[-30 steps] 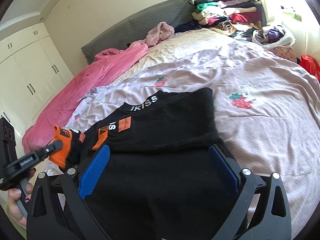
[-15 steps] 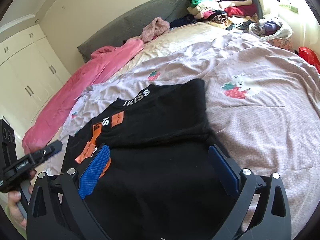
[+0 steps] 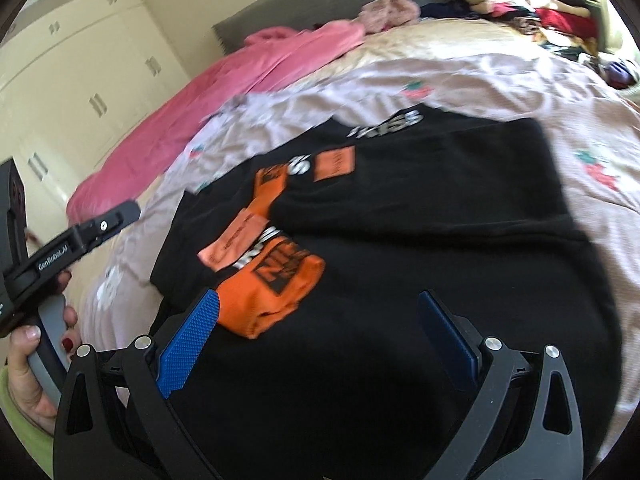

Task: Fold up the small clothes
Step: 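Grasp the folded sleeve and shirt side edge with the right tool, then lift the shirt side with the right tool and fold it toward the collar's center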

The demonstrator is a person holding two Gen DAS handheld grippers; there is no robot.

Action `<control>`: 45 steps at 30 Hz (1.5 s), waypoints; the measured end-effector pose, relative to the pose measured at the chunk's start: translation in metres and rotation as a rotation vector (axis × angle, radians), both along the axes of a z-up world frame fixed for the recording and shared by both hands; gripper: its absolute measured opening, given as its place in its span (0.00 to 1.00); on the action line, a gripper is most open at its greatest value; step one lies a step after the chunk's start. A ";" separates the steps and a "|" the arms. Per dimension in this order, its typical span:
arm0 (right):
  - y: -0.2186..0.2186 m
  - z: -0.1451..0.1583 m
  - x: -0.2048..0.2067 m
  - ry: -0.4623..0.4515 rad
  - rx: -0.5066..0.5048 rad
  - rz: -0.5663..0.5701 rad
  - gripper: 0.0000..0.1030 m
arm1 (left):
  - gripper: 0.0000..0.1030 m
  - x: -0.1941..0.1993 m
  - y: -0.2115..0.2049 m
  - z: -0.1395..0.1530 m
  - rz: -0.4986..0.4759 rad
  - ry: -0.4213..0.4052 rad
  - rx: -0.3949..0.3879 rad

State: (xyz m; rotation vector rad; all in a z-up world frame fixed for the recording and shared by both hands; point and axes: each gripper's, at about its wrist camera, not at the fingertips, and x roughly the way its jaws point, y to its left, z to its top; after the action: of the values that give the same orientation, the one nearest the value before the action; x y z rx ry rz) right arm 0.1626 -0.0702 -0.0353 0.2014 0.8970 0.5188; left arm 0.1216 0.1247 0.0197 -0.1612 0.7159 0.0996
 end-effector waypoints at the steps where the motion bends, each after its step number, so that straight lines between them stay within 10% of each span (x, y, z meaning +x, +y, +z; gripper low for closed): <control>1: 0.007 -0.002 0.002 0.009 -0.006 0.011 0.96 | 0.68 -0.001 0.002 -0.002 0.004 0.003 0.003; 6: 0.032 -0.020 0.016 0.068 -0.022 0.034 0.95 | 0.68 -0.004 0.015 -0.012 0.025 0.012 0.000; 23: 0.068 -0.027 0.027 -0.035 -0.142 0.055 0.09 | 0.68 -0.009 0.034 -0.024 0.048 -0.021 -0.026; 45: -0.007 0.079 0.058 -0.354 -0.218 -0.036 0.08 | 0.68 -0.010 0.028 -0.025 0.045 -0.017 -0.021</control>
State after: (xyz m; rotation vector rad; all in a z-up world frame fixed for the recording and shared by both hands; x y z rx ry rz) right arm 0.2211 -0.0774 0.0434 -0.0727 0.5968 0.4037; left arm 0.1119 0.1531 -0.0050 -0.1984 0.6966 0.1337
